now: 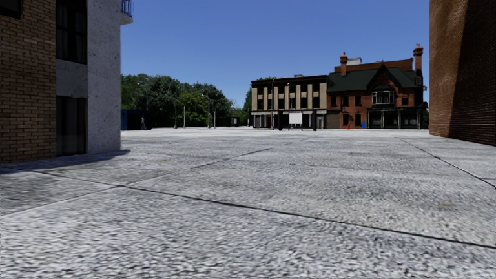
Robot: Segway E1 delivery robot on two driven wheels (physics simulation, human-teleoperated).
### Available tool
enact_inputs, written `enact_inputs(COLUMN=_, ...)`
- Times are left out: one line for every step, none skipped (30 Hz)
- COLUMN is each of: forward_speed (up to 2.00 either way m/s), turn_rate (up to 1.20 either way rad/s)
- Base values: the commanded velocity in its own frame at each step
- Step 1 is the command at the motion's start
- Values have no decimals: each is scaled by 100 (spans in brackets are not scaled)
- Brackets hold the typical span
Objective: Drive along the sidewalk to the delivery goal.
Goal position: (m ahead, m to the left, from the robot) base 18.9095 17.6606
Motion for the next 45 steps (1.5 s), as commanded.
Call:
enact_inputs(forward_speed=200, turn_rate=0)
enact_inputs(forward_speed=200, turn_rate=0)
enact_inputs(forward_speed=200, turn_rate=0)
enact_inputs(forward_speed=200, turn_rate=0)
enact_inputs(forward_speed=200, turn_rate=0)
enact_inputs(forward_speed=200, turn_rate=0)
enact_inputs(forward_speed=200, turn_rate=0)
enact_inputs(forward_speed=200, turn_rate=0)
enact_inputs(forward_speed=200, turn_rate=0)
enact_inputs(forward_speed=200, turn_rate=0)
enact_inputs(forward_speed=200, turn_rate=0)
enact_inputs(forward_speed=200, turn_rate=0)
enact_inputs(forward_speed=200, turn_rate=0)
enact_inputs(forward_speed=200, turn_rate=0)
enact_inputs(forward_speed=200, turn_rate=0)
enact_inputs(forward_speed=200, turn_rate=0)
enact_inputs(forward_speed=200, turn_rate=0)
enact_inputs(forward_speed=200, turn_rate=0)
enact_inputs(forward_speed=200, turn_rate=0)
enact_inputs(forward_speed=200, turn_rate=0)
enact_inputs(forward_speed=200, turn_rate=0)
enact_inputs(forward_speed=200, turn_rate=0)
enact_inputs(forward_speed=200, turn_rate=0)
enact_inputs(forward_speed=200, turn_rate=0)
enact_inputs(forward_speed=200, turn_rate=0)
enact_inputs(forward_speed=200, turn_rate=0)
enact_inputs(forward_speed=200, turn_rate=0)
enact_inputs(forward_speed=200, turn_rate=0)
enact_inputs(forward_speed=200, turn_rate=0)
enact_inputs(forward_speed=200, turn_rate=0)
enact_inputs(forward_speed=200, turn_rate=0)
enact_inputs(forward_speed=200, turn_rate=0)
enact_inputs(forward_speed=200, turn_rate=0)
enact_inputs(forward_speed=200, turn_rate=0)
enact_inputs(forward_speed=200, turn_rate=0)
enact_inputs(forward_speed=200, turn_rate=0)
enact_inputs(forward_speed=200, turn_rate=6)
enact_inputs(forward_speed=200, turn_rate=10)
enact_inputs(forward_speed=200, turn_rate=10)
enact_inputs(forward_speed=200, turn_rate=14)
enact_inputs(forward_speed=200, turn_rate=16)
enact_inputs(forward_speed=200, turn_rate=17)
enact_inputs(forward_speed=200, turn_rate=17)
enact_inputs(forward_speed=200, turn_rate=17)
enact_inputs(forward_speed=200, turn_rate=17)
